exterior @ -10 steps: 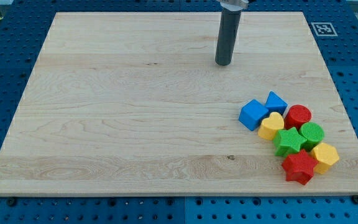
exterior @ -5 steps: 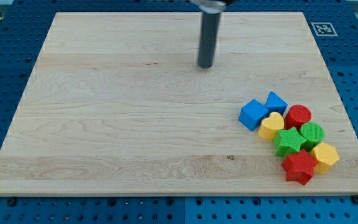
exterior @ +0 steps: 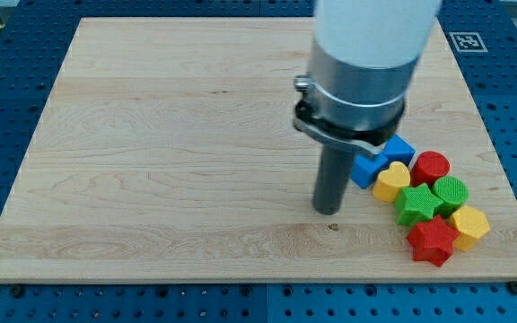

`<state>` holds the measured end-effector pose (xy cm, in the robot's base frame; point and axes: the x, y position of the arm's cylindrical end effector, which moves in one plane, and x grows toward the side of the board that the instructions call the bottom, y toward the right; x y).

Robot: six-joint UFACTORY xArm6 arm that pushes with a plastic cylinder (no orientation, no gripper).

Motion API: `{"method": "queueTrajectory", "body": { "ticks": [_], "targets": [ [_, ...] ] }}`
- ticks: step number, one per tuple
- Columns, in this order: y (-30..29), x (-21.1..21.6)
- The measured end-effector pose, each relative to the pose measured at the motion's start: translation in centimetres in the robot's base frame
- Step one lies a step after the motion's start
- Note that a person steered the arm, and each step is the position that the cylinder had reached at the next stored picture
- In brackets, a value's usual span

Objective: Nudge the red star right and up a bit

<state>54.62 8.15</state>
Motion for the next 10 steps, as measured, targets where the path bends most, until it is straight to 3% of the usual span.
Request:
{"method": "queueTrajectory", "body": {
  "ticks": [3, 5, 10],
  "targets": [
    [1.3, 2.6],
    [2.8, 7.2],
    [9.5, 7.3]
  ]
}}
